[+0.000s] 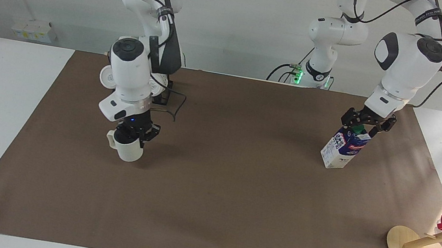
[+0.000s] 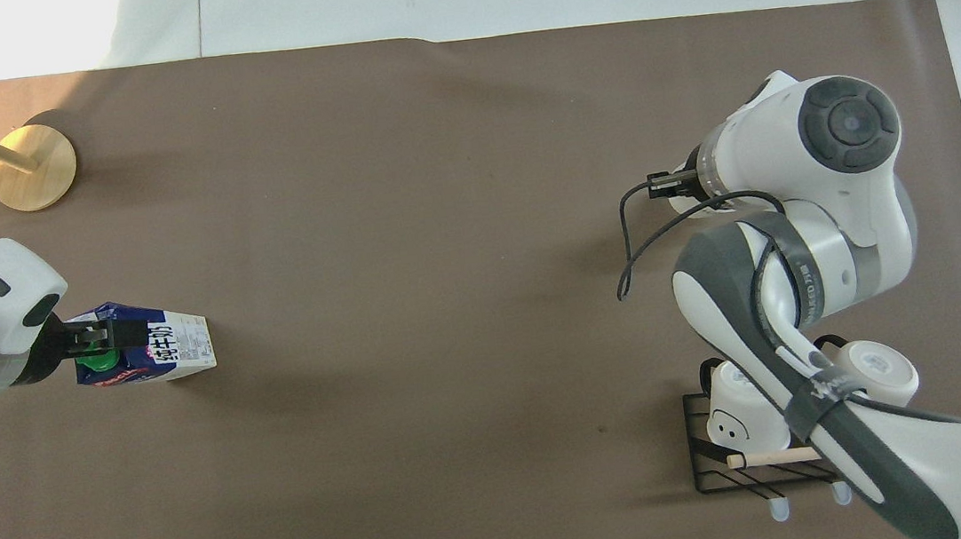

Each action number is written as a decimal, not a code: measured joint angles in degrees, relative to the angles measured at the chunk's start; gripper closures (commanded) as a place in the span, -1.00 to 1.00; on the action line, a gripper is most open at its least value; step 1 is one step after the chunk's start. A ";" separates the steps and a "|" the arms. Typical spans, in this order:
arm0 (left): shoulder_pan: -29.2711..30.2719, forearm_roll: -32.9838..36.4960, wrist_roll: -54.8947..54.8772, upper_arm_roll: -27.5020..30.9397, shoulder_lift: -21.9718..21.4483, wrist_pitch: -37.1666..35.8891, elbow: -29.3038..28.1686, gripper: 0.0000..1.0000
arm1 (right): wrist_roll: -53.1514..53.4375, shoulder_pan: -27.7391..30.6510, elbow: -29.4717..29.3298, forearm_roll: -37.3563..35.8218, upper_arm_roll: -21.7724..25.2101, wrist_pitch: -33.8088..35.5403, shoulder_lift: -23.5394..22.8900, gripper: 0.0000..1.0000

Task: Place cup and milk on table
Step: 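Carry the mug toward the table center and lower it with the right gripper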

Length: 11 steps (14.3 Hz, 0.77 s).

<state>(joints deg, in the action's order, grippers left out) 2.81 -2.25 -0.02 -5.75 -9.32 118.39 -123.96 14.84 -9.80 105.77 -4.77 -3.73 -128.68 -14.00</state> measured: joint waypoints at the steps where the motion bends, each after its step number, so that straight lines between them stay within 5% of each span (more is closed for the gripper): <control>1: 0.00 0.00 0.00 0.02 0.19 0.37 -0.15 -1.00 | 1.68 -1.53 -1.03 0.05 -0.04 1.12 -0.10 1.00; 5: 0.00 0.00 0.00 0.13 0.45 1.14 -0.24 -1.00 | 9.49 -8.71 -2.99 0.05 -0.14 2.83 -0.97 1.00; 11: 0.00 0.00 -0.01 0.20 0.45 1.21 -0.24 -0.56 | 20.51 -18.11 -7.32 -0.11 -0.14 6.00 -5.31 1.00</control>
<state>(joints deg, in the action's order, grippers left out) 2.81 -2.25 -0.03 -5.55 -8.87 119.60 -124.20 35.35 -27.92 98.45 -4.88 -3.86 -122.68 -19.31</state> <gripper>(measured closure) 0.176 0.956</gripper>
